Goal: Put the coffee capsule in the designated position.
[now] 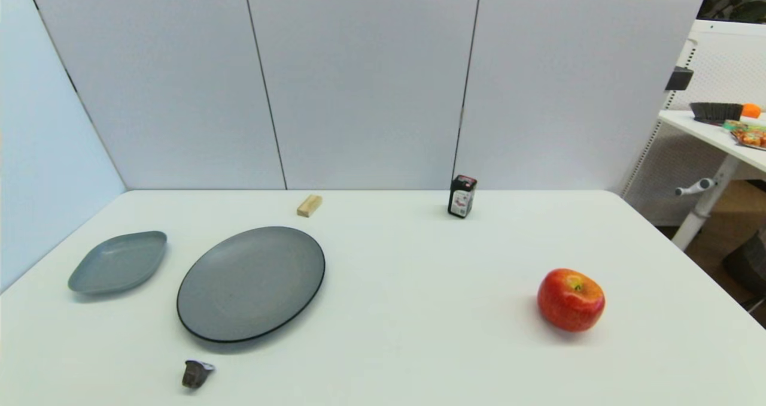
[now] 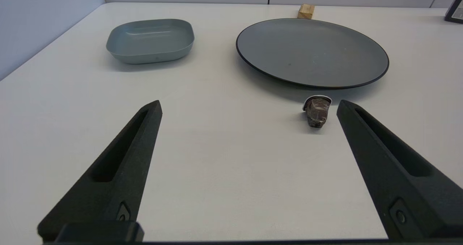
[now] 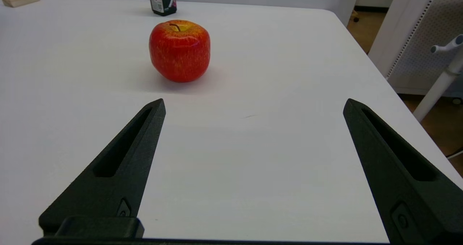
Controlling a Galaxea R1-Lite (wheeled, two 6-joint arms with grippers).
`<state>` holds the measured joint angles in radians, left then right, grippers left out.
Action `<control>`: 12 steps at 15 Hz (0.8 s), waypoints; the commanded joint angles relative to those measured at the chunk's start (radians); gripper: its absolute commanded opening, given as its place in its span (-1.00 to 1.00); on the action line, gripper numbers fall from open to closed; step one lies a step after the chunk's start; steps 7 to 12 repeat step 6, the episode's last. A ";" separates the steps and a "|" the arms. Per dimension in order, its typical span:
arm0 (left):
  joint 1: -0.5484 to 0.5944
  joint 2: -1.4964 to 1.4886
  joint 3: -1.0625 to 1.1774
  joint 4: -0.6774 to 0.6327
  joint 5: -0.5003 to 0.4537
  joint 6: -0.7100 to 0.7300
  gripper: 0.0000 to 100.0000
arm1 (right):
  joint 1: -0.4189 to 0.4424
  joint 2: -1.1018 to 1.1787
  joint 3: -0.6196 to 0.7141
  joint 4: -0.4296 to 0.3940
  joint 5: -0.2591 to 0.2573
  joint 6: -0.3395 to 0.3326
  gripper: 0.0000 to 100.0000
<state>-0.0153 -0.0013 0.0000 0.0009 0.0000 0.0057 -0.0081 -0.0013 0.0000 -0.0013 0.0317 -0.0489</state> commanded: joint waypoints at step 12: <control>-0.002 0.001 0.003 0.001 0.000 0.000 1.00 | -0.001 -0.002 0.000 0.003 0.001 -0.003 1.00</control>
